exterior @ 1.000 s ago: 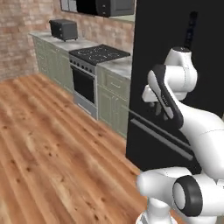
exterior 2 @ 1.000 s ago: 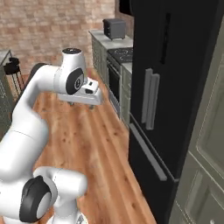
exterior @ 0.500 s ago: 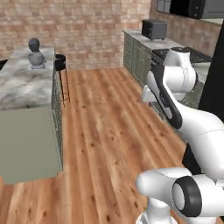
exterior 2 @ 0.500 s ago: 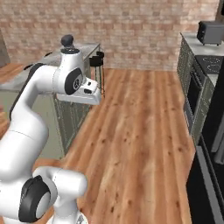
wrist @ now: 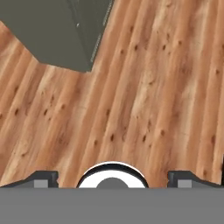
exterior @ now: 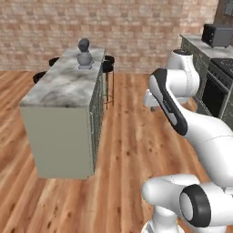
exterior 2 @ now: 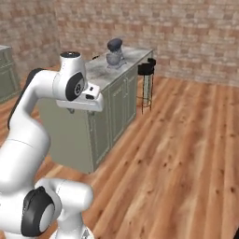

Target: Navigate to the sink.

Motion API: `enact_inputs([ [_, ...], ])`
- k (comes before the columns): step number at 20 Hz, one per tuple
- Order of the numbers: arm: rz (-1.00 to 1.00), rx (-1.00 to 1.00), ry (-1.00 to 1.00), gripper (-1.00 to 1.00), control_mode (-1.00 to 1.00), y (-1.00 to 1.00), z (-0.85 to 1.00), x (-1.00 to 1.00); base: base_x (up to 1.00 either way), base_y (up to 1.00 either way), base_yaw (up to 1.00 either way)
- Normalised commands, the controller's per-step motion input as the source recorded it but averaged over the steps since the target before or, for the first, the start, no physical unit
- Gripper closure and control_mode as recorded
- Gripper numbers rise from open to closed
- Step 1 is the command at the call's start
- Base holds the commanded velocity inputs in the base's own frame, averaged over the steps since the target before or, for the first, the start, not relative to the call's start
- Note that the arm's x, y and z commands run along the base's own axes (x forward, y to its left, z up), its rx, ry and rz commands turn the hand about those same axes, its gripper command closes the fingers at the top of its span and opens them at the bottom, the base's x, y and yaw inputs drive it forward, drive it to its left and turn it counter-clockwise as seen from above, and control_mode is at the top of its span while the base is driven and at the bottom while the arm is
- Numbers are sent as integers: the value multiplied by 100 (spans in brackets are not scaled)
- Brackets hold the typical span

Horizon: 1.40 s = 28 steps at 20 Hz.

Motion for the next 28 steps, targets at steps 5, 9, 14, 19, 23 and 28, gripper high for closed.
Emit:
enact_inputs([
  [5,0,0,0,-100,100,0,0,0,69,-17,33],
  [9,0,0,0,-100,100,0,0,0,81,15,52],
  [14,0,0,0,-100,100,0,0,0,62,27,63],
  [19,0,0,0,-100,100,0,0,0,54,29,65],
  [23,0,0,0,-100,100,0,0,0,55,31,65],
  [28,0,0,0,-100,100,0,0,0,69,25,62],
])
